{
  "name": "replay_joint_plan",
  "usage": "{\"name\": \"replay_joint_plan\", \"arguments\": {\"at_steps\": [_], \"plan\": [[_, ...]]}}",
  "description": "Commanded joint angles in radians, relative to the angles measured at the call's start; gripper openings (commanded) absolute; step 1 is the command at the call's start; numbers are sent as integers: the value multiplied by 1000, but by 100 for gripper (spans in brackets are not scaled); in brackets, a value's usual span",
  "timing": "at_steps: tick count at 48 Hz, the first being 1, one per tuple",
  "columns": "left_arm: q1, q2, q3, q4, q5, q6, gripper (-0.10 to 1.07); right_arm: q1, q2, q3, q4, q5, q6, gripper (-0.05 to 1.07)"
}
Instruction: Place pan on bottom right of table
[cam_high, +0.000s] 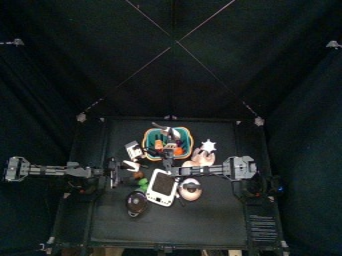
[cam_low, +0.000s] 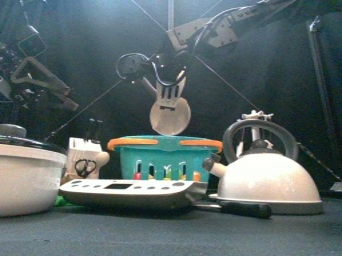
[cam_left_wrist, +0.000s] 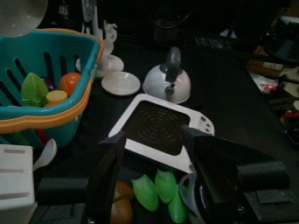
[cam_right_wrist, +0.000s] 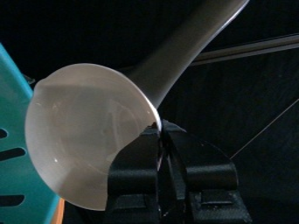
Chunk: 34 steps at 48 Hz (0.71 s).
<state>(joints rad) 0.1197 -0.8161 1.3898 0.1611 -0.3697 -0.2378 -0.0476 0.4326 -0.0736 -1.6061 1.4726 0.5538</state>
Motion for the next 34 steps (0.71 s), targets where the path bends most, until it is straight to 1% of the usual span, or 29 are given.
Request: {"name": "replay_joint_plan", "arguments": {"at_steps": [1,9,15,19,25,29,34], "plan": [[-5,2,-14,-6,-5,-2,90,-5,-41,-21,31,8,9,27],[-5,2,-12,-9,-5,5,90,-5,-87,-43,146,8,12,27],[-5,2,-11,-6,-5,5,90,3,-132,-44,212,11,20,27],[-5,2,-9,-6,-5,5,90,23,-169,-37,255,14,81,27],[-5,2,-9,-8,-5,5,90,66,-249,6,322,11,206,27],[-5,2,-9,-8,-5,5,90,97,-293,57,353,14,235,27],[-5,2,-11,-8,-5,5,90,133,-337,118,420,37,264,27]]}}
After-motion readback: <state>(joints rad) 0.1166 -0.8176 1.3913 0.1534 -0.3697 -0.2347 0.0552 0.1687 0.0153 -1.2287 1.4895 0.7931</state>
